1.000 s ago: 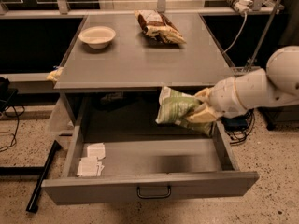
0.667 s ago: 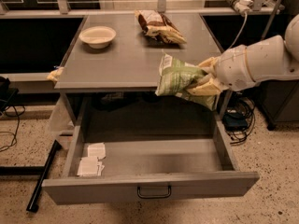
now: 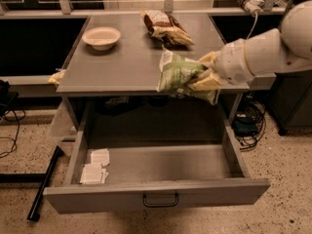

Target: Pick green jalapeno chip bag from top drawer and place on counter

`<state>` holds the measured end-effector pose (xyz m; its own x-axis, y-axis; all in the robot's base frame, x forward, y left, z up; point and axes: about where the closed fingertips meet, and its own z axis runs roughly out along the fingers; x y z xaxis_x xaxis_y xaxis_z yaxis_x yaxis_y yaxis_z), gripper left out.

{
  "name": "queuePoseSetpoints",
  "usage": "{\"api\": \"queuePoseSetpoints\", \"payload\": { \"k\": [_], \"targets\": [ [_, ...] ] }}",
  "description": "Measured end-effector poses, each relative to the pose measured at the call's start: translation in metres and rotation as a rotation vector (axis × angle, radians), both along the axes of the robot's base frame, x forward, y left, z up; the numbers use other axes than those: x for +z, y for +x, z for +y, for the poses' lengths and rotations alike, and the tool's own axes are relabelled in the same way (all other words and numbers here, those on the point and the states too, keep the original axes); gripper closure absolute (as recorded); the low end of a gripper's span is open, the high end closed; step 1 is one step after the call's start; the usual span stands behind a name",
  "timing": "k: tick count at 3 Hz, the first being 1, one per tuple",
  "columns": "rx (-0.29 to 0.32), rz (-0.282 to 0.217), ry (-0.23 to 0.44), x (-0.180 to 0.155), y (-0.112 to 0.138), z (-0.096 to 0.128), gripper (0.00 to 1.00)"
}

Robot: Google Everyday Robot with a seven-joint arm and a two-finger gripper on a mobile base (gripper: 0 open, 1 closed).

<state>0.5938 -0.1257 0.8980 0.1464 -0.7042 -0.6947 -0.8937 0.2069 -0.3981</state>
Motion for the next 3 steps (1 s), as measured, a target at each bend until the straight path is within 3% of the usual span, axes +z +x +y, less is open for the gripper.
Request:
{"api": "queuePoseSetpoints", "payload": {
  "k": [1, 2, 3],
  "targets": [
    [0.026, -0.033, -0.005, -0.004, 0.053, 0.012, 1.0],
    [0.041, -0.05, -0.003, -0.01, 0.09, 0.02, 1.0],
    [0.041, -0.069, 0.01, -0.002, 0.101, 0.024, 0.81]
  ]
}}
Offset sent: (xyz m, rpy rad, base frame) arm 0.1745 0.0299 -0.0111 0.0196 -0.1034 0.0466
